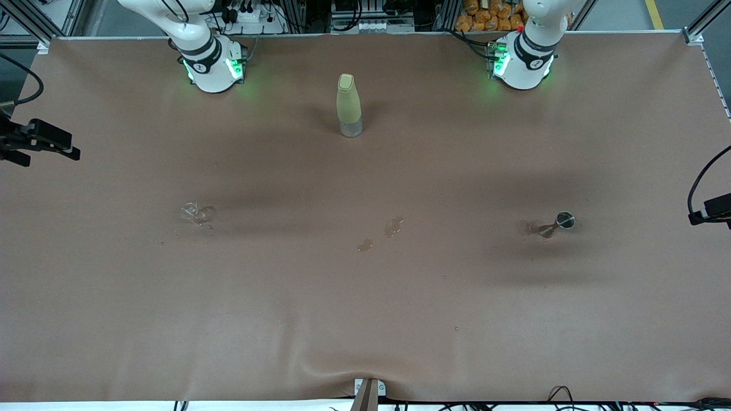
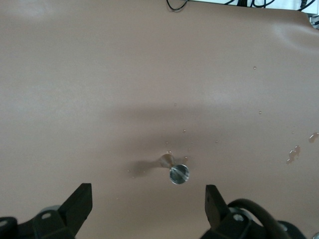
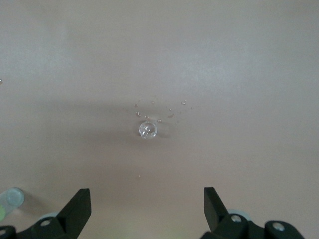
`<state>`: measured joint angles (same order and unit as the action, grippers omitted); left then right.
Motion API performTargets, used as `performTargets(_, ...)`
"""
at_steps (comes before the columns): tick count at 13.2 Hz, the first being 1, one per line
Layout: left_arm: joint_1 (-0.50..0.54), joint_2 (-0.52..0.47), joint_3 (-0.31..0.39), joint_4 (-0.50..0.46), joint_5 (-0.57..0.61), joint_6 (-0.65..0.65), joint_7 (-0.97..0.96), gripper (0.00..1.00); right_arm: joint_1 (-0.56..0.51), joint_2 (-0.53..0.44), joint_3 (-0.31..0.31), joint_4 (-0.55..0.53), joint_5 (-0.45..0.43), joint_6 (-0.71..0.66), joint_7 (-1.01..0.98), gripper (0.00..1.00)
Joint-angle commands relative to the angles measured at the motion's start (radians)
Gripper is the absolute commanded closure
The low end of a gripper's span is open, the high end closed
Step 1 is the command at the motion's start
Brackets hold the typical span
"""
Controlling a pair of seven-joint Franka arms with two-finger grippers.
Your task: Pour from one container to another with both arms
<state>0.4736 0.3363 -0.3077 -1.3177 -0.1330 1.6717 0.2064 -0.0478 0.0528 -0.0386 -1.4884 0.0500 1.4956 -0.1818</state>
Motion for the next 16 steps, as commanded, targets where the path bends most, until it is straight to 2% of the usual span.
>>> performTargets(1,-0.009,-0.095,-0.011,-0.074,0.036,-0.041,-0.105,0.0,0.0,-0.105,0.009,-0.13,-0.027,0.052,0.022,0.0)
performTargets(4,-0.033,-0.123,-0.083,-0.074,0.116,-0.075,-0.2,0.0,0.0,-0.122,0.006,-0.151,-0.029,0.058,0.022,0.0)
performTargets(6,-0.094,-0.153,-0.08,-0.092,0.15,-0.076,-0.214,0.0,-0.001,-0.119,0.006,-0.145,-0.029,0.052,0.022,0.0)
performTargets(10,-0.165,-0.227,-0.068,-0.135,0.144,-0.075,-0.199,0.0,-0.006,-0.111,0.006,-0.133,-0.029,0.049,0.021,0.0)
performTargets(13,-0.337,-0.293,0.109,-0.207,0.135,-0.073,-0.191,0.0,-0.006,-0.108,0.006,-0.113,-0.029,0.048,0.018,0.0)
performTargets(16,-0.443,-0.33,0.218,-0.253,0.125,-0.073,-0.199,0.0,-0.006,-0.105,0.006,-0.101,-0.029,0.041,0.018,0.0)
